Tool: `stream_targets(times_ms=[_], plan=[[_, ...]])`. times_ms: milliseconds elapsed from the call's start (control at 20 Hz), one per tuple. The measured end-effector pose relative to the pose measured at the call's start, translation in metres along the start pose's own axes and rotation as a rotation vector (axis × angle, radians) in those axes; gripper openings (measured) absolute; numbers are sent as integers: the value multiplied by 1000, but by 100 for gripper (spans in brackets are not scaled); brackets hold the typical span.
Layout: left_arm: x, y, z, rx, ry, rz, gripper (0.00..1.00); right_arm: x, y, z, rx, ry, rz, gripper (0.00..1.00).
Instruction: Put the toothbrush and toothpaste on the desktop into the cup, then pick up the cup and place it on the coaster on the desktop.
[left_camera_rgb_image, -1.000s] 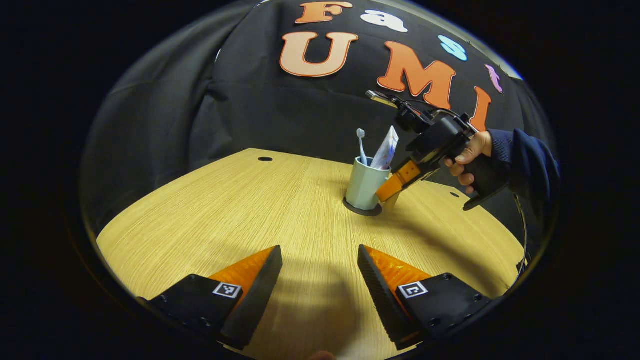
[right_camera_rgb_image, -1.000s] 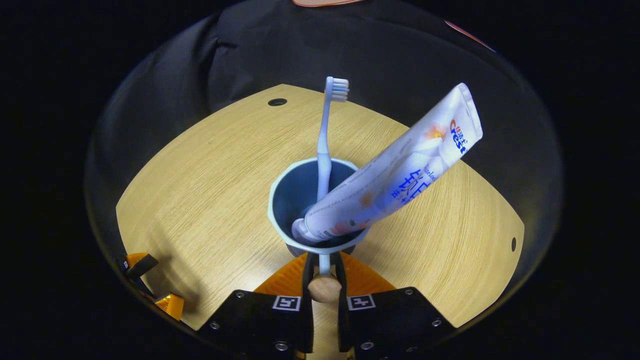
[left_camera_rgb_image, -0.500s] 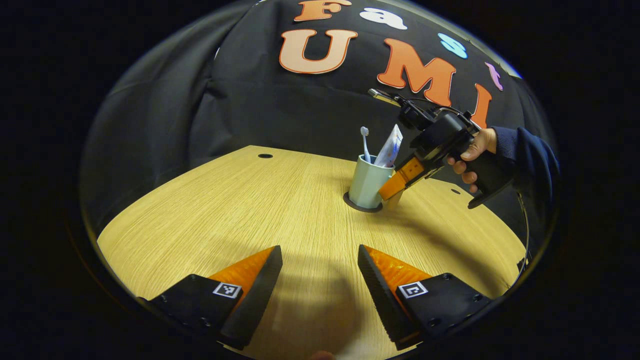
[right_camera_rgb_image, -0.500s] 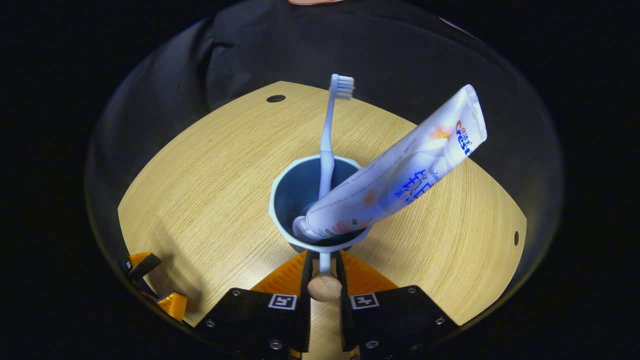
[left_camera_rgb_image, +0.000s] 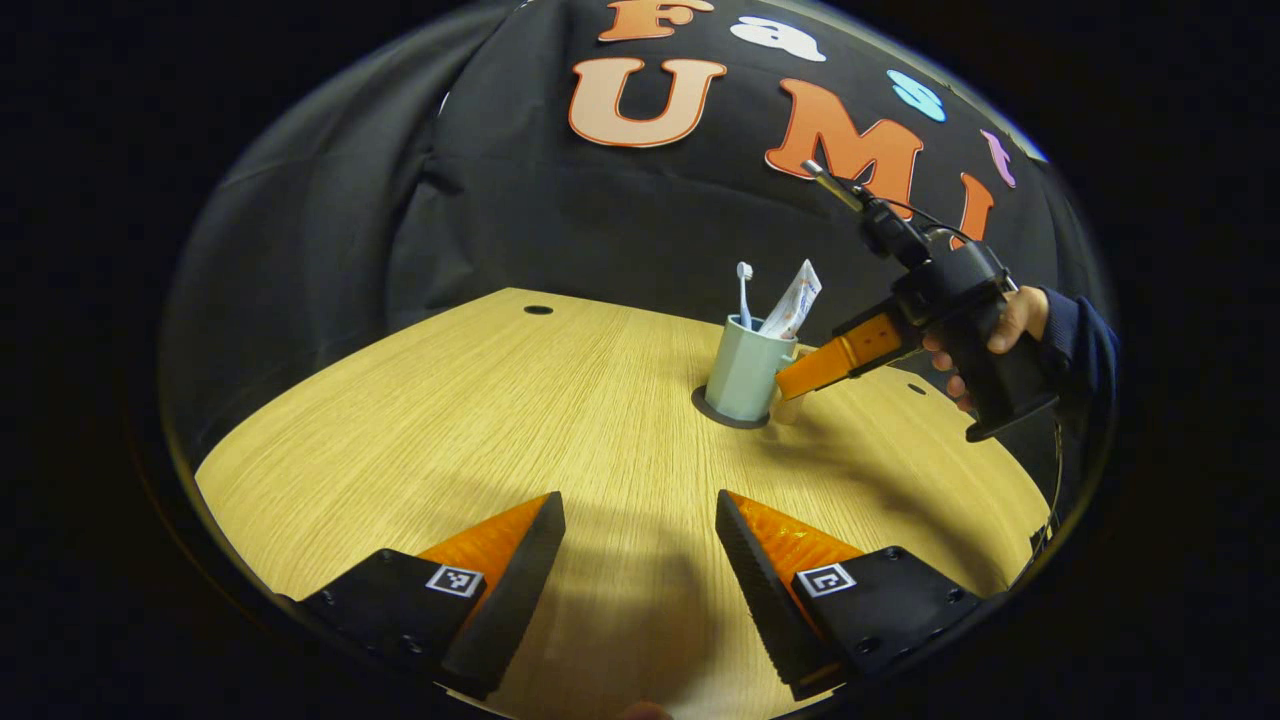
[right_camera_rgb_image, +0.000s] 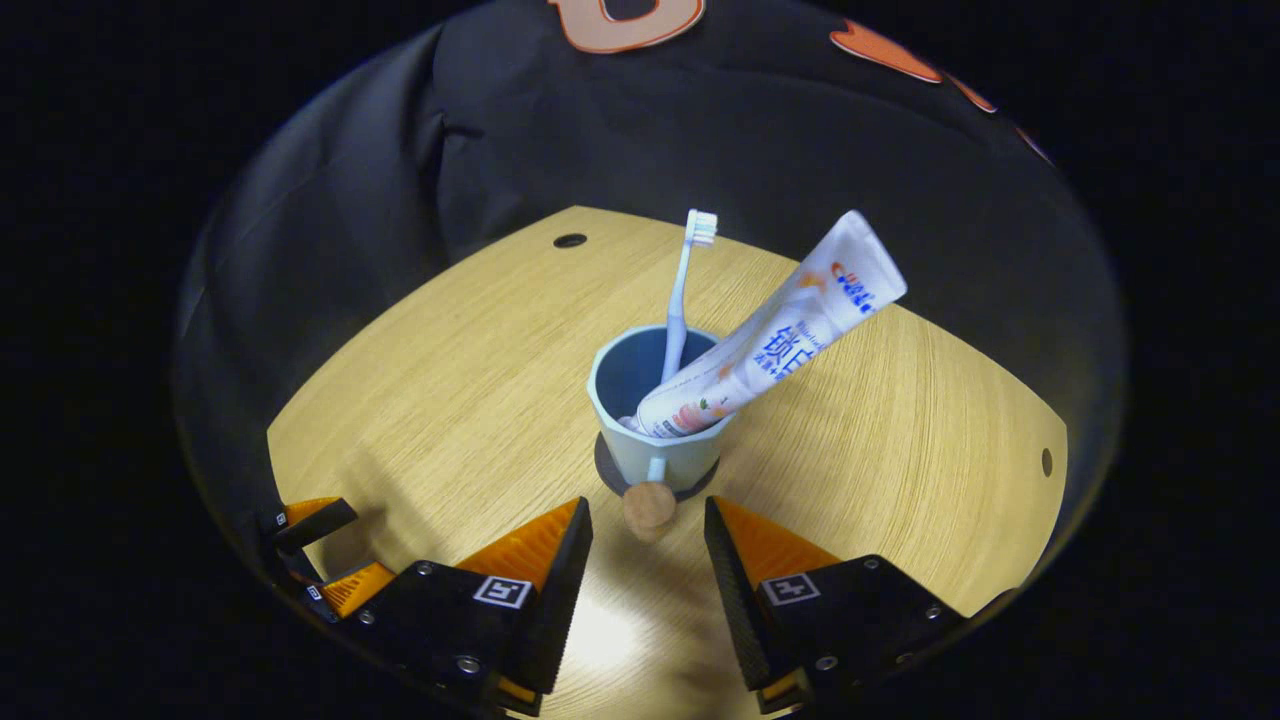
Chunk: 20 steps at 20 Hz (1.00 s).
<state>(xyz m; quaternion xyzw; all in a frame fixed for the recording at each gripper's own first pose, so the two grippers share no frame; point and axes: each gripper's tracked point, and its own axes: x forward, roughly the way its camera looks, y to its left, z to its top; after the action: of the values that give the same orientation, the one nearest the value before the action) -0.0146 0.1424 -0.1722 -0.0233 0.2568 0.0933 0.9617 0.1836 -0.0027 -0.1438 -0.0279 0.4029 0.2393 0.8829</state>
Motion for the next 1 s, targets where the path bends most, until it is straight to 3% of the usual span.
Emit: stream_targets(times_ms=[50,100,150,200,400,1000], plan=[[-3,-2,10,15,-23,3,98,-10,-2,3,4,-37,-1,67],[-3,-6,21,31,-45,4,98,-19,-5,5,9,-73,-1,77],[-4,-10,30,50,-64,5,98,-29,-8,6,19,-107,-4,74],[-6,-15,37,70,-82,5,98,-39,-13,8,29,-140,-12,83],[-15,-44,68,112,-163,-15,98,-90,-42,12,80,-307,-71,90],[-47,-136,151,199,-421,-82,97,-242,-125,-32,113,-777,-350,92]])
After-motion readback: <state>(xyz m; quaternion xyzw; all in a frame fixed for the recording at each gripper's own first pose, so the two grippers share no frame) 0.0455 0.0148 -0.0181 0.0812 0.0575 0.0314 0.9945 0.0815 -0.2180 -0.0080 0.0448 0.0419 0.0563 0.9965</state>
